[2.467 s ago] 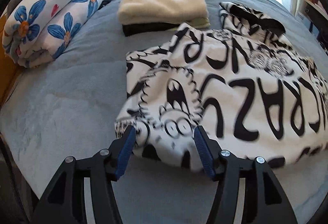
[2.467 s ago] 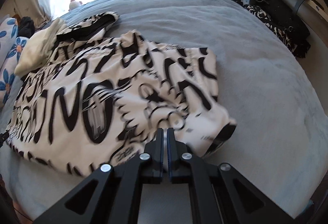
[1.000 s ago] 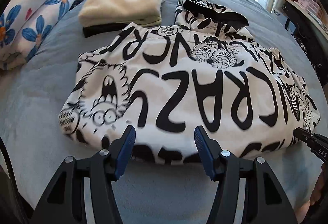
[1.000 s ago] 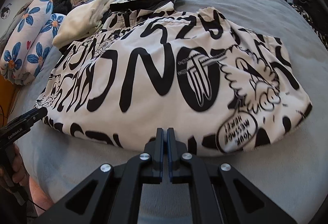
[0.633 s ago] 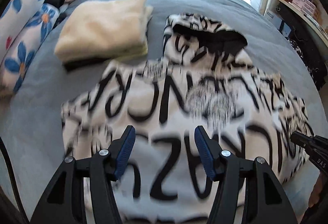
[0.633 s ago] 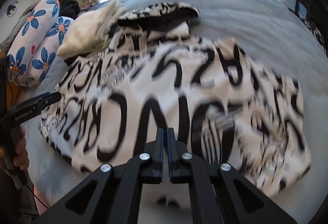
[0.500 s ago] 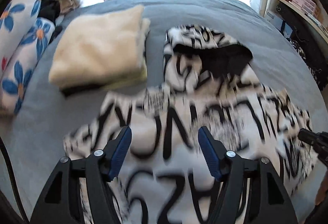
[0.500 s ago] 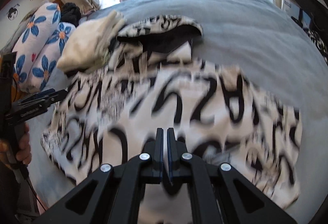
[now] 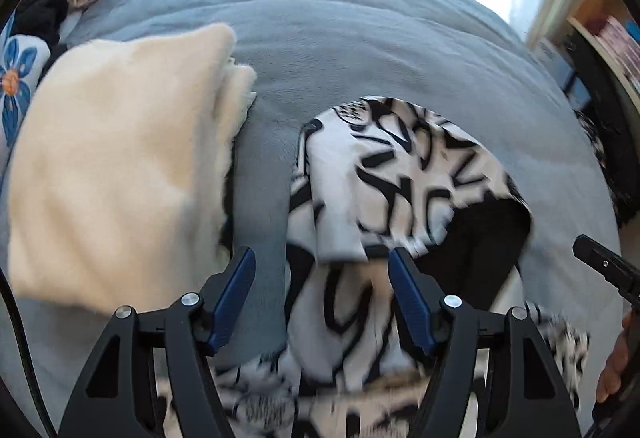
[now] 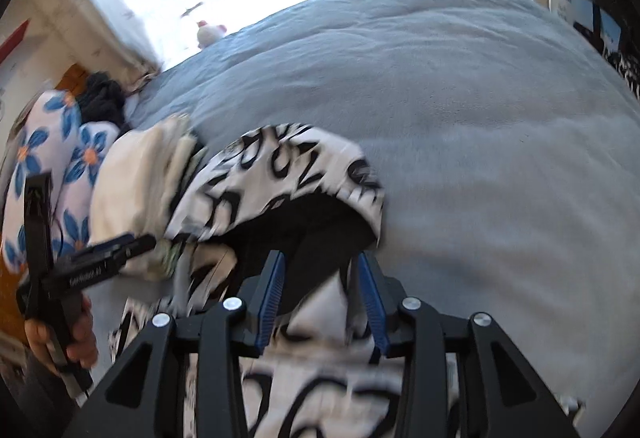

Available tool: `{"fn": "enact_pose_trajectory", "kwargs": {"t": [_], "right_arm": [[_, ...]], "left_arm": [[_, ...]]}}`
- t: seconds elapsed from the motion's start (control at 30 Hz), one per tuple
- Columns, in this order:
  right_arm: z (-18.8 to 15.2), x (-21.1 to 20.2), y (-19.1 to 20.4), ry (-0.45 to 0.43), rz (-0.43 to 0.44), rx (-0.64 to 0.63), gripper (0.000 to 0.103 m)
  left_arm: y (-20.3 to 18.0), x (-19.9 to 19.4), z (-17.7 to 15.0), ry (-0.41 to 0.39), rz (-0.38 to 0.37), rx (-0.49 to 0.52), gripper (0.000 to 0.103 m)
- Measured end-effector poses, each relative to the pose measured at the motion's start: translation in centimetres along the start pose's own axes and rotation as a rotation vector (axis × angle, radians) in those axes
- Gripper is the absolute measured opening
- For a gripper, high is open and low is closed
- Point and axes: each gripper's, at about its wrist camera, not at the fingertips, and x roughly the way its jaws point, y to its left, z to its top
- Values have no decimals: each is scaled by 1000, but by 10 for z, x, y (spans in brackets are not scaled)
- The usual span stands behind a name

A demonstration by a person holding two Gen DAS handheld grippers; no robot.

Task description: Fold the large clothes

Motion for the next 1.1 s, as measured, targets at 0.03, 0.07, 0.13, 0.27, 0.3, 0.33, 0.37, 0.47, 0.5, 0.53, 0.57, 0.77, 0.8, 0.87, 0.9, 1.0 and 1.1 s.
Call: {"fn": "enact_pose_trajectory", "kwargs": {"t": [0.03,0.07,0.13,0.27,0.3,0.33,0.37,0.47,0.5,0.53,0.57,0.77,0.8,0.87,0.9,1.0,1.1], "right_arm": [[8,11,-5,6,1,15,39],[12,17,-9,8,-4,24,39],[24,37,-19,17,-11,42,38],[39,63,-33,21,-7,68,38],[42,70,-36,23,-1,76,39],[45,76,-38,26,5,78,39],[47,80,-40,28,12,79,39],[51,98,-42,53,35,81,39],[52,103,-42,60,35,81,38],[51,107,-41,68,37,79,38],[51,112,-39,70,39,75,38],[45,116,-23,40,-4,-1,16],[44,113,-20,31,-15,-16,13],[41,106,-16,8,-23,-45,6],[39,101,-13,-7,-24,-64,5],[27,80,1,-57,-28,-137,2],[7,43,15,-138,-20,-215,2]], "left_arm": [[0,11,5,14,-2,-9,67],[1,20,8,24,-3,-17,67],[2,38,17,38,3,-36,67],[1,66,25,55,0,-31,67],[1,72,26,60,0,-31,67],[1,80,28,67,-1,-28,68],[2,87,30,70,0,-29,68],[7,106,31,90,-12,-45,72],[9,112,31,92,-20,-49,74],[8,115,30,83,-15,-40,75],[6,116,29,72,-5,-25,76],[0,114,23,21,-24,15,50],[0,109,19,19,-50,13,27],[-2,103,17,3,-72,7,9],[-4,96,14,-19,-63,13,7],[-8,68,3,-98,-53,58,5],[-6,33,-14,-171,-69,94,5]]}}
